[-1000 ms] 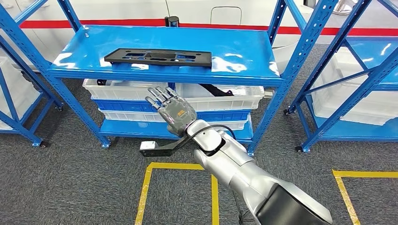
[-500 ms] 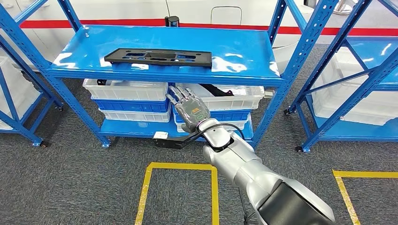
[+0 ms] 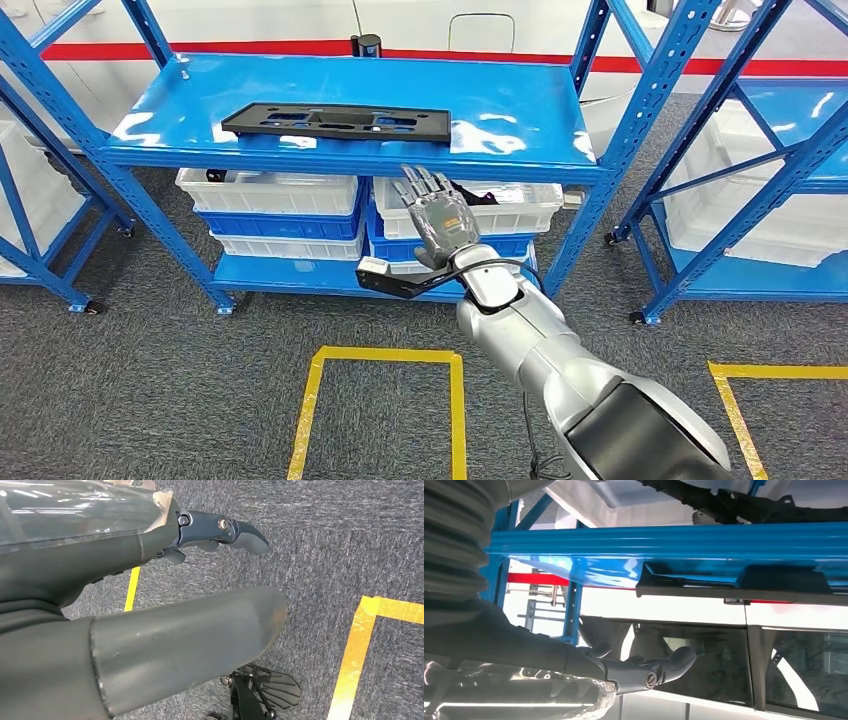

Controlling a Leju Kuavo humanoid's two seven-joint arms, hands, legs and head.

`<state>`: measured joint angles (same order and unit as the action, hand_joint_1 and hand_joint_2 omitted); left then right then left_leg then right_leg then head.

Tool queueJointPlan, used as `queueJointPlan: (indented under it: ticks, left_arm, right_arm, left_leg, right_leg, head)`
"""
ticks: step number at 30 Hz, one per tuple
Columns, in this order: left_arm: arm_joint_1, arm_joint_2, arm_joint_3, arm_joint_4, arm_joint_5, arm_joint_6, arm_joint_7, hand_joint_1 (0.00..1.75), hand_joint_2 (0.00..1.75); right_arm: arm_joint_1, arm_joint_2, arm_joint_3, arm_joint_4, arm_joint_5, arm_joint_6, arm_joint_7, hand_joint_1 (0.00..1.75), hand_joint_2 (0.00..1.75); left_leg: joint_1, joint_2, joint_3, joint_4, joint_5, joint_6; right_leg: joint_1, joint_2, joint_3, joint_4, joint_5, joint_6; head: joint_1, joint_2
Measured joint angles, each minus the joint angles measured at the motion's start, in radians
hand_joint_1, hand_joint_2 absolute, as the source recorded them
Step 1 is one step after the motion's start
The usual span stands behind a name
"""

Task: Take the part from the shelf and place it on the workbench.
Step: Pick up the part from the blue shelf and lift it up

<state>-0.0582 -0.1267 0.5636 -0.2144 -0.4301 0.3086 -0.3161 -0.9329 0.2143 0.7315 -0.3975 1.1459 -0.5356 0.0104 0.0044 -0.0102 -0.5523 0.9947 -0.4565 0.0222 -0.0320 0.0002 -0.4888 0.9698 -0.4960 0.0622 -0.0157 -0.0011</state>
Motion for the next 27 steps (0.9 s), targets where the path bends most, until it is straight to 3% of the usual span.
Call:
queueJointPlan:
  ticks: [27]
  left_arm:
    - [0.000, 0.001, 0.007, 0.000, -0.001, -0.017, 0.006, 0.00, 0.00]
  right_arm:
    - [0.000, -0.005, -0.025, -0.001, 0.025, 0.001, 0.005, 0.00, 1.75]
  left_leg:
    - [0.000, 0.000, 0.000, 0.000, 0.000, 0.000]
  right_leg:
    - [0.000, 0.000, 0.000, 0.000, 0.000, 0.000]
  head:
    - [0.000, 0.000]
